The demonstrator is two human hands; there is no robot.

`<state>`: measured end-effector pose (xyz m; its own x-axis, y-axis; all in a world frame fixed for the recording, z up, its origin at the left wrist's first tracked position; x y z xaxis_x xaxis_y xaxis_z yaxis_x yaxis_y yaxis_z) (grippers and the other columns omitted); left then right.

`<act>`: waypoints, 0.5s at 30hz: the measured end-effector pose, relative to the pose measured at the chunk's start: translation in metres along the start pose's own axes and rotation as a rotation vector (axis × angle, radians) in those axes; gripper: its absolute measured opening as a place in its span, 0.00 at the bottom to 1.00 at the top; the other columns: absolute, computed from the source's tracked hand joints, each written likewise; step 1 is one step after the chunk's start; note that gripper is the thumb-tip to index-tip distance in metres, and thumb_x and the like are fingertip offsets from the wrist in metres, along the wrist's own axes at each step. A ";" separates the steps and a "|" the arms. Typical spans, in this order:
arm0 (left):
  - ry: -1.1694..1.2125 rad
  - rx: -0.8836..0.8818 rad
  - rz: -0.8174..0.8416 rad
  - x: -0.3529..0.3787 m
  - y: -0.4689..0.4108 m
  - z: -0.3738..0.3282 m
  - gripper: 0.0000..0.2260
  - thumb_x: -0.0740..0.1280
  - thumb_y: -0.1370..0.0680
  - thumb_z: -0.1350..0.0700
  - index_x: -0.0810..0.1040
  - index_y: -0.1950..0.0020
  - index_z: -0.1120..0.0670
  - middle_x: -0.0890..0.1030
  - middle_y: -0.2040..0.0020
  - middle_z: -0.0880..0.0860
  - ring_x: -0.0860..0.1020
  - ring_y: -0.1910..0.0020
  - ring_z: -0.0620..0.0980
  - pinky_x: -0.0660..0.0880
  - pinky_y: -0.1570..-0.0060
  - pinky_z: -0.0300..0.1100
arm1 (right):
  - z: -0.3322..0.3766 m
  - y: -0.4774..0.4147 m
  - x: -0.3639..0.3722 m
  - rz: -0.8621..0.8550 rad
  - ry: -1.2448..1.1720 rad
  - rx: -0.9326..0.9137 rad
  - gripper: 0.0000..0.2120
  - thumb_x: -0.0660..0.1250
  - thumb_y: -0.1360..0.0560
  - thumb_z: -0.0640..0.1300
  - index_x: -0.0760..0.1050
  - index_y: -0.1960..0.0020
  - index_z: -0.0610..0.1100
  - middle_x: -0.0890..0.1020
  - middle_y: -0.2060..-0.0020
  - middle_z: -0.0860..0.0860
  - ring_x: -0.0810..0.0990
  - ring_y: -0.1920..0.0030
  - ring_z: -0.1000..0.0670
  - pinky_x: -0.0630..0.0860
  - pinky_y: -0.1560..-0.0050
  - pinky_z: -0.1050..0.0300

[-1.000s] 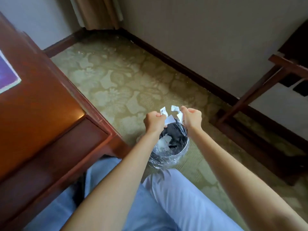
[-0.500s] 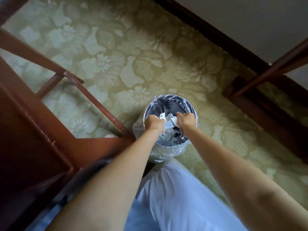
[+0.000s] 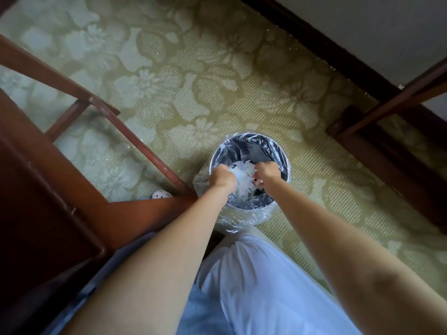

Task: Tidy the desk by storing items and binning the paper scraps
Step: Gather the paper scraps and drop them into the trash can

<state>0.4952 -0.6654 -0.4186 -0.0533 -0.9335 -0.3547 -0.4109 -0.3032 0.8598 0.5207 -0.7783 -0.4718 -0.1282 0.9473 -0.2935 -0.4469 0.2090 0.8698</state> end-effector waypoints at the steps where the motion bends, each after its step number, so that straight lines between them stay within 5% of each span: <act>1: 0.000 0.013 0.003 -0.003 0.004 -0.001 0.19 0.54 0.22 0.69 0.68 0.31 0.61 0.71 0.32 0.62 0.73 0.36 0.62 0.73 0.37 0.53 | 0.002 0.004 -0.001 0.005 0.003 -0.012 0.09 0.55 0.22 0.37 0.70 0.45 0.40 0.74 0.57 0.43 0.74 0.62 0.46 0.73 0.66 0.54; 6: 0.005 0.096 -0.016 -0.017 0.034 -0.014 0.17 0.54 0.23 0.69 0.72 0.36 0.60 0.73 0.37 0.62 0.75 0.39 0.61 0.74 0.38 0.53 | 0.012 0.030 -0.009 0.014 0.039 -0.063 0.07 0.54 0.27 0.33 0.67 0.60 0.42 0.65 0.70 0.47 0.63 0.71 0.50 0.64 0.71 0.58; 9: -0.020 0.168 -0.062 -0.029 0.059 -0.024 0.13 0.54 0.24 0.70 0.73 0.59 0.54 0.72 0.50 0.59 0.73 0.52 0.57 0.75 0.45 0.46 | 0.021 0.061 -0.015 -0.003 0.084 -0.139 0.05 0.55 0.26 0.33 0.68 0.56 0.39 0.68 0.67 0.46 0.68 0.64 0.47 0.77 0.57 0.48; 12: -0.092 0.283 -0.128 -0.042 0.097 -0.038 0.13 0.54 0.24 0.67 0.78 0.52 0.61 0.78 0.47 0.61 0.76 0.49 0.61 0.77 0.45 0.50 | 0.036 0.100 -0.028 -0.072 0.172 -0.278 0.09 0.55 0.27 0.32 0.66 0.65 0.39 0.72 0.66 0.43 0.69 0.64 0.47 0.70 0.62 0.54; 15: -0.142 0.444 -0.200 -0.059 0.146 -0.058 0.12 0.53 0.25 0.68 0.74 0.63 0.63 0.77 0.52 0.68 0.73 0.56 0.63 0.75 0.52 0.53 | 0.062 0.148 -0.040 -0.154 0.208 -0.457 0.09 0.55 0.26 0.34 0.70 0.63 0.39 0.77 0.59 0.40 0.73 0.57 0.44 0.67 0.58 0.57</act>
<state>0.4907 -0.6658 -0.2505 -0.0448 -0.8209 -0.5694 -0.7714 -0.3338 0.5418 0.5145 -0.7701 -0.3074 -0.1828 0.8361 -0.5172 -0.8090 0.1710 0.5624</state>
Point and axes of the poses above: each hand's wrist, its own y-axis away from the middle knuckle, its own x-axis out of the palm, z = x × y, the point moved 2 cm from there along -y, towards the middle knuckle
